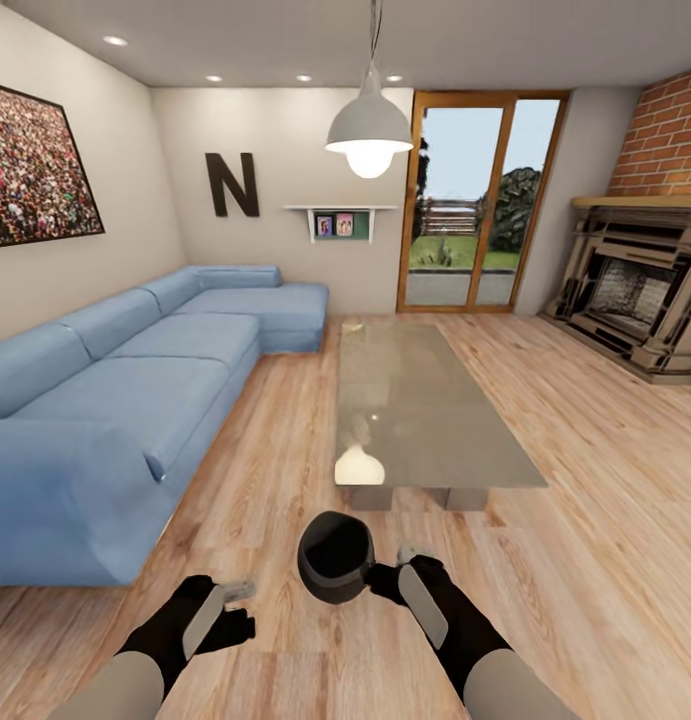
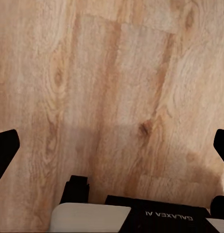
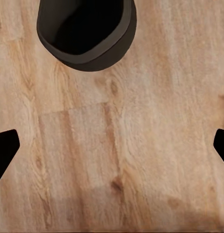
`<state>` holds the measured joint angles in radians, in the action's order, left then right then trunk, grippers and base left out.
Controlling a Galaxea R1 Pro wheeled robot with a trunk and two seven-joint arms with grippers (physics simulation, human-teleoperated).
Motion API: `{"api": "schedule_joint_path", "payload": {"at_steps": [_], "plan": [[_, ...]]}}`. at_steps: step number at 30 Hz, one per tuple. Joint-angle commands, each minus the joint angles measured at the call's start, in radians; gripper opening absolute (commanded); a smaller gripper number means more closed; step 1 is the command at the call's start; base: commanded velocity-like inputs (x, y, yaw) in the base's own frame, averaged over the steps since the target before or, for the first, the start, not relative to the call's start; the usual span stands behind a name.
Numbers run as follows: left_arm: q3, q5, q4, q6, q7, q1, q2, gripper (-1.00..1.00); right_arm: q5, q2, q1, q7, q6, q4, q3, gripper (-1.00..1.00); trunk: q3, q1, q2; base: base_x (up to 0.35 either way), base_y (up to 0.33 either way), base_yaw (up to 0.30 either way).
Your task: Place each of the two pumpkins and all three candles from the living room inside a cabinet in the living room (use any cabinet), then make sure every cabinet is closed, and position the cauldron so it is next to a table in the living room.
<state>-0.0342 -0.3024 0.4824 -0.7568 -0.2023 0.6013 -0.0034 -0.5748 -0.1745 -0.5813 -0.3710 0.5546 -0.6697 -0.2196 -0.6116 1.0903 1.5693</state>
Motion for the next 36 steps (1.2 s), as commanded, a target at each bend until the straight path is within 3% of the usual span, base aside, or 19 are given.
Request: {"api": "schedule_joint_path", "payload": {"at_steps": [1,8,12,16,21,24,30,36], "plan": [[-0.001,0.000,-0.034,0.024,-0.001,0.000,0.002,1.00,0.000,0.000,0.008,-0.005,-0.016,0.017,0.001,1.00,0.005,-0.004,-0.007,0.000,0.000,0.000],[-0.004,0.002,-0.216,0.148,-0.005,-0.008,0.009,1.00,-0.006,0.002,0.061,-0.014,-0.118,0.076,-0.001,1.00,0.038,-0.031,-0.056,0.000,0.000,0.072],[-0.009,0.002,-0.281,0.232,-0.005,-0.019,0.027,1.00,-0.001,0.003,0.096,-0.013,-0.250,0.229,-0.003,1.00,0.057,-0.046,-0.084,0.000,0.000,0.152],[-0.012,0.003,-0.301,0.331,-0.006,-0.083,0.035,1.00,0.005,0.005,0.120,-0.008,-0.375,0.442,-0.004,1.00,0.075,-0.061,-0.112,0.000,0.000,0.160],[-0.016,0.004,-0.363,0.400,-0.022,-0.111,0.037,1.00,0.006,0.013,0.189,-0.005,-0.530,0.541,-0.006,1.00,0.099,-0.081,-0.147,0.000,0.000,0.162],[-0.018,0.014,-0.395,0.465,-0.027,-0.138,0.036,1.00,0.006,0.025,0.211,-0.004,-0.560,0.556,-0.010,1.00,0.112,-0.092,-0.168,0.000,0.000,0.162],[-0.019,0.095,-0.408,0.533,-0.028,-0.194,0.034,1.00,0.008,0.039,0.276,-0.005,-0.578,0.593,-0.013,1.00,0.140,-0.115,-0.210,0.000,0.000,0.162],[-0.020,0.113,-0.409,0.570,-0.027,-0.226,0.035,1.00,0.006,0.063,0.312,-0.004,-0.581,0.599,-0.013,1.00,0.162,-0.130,-0.238,0.000,0.000,0.162]]}}
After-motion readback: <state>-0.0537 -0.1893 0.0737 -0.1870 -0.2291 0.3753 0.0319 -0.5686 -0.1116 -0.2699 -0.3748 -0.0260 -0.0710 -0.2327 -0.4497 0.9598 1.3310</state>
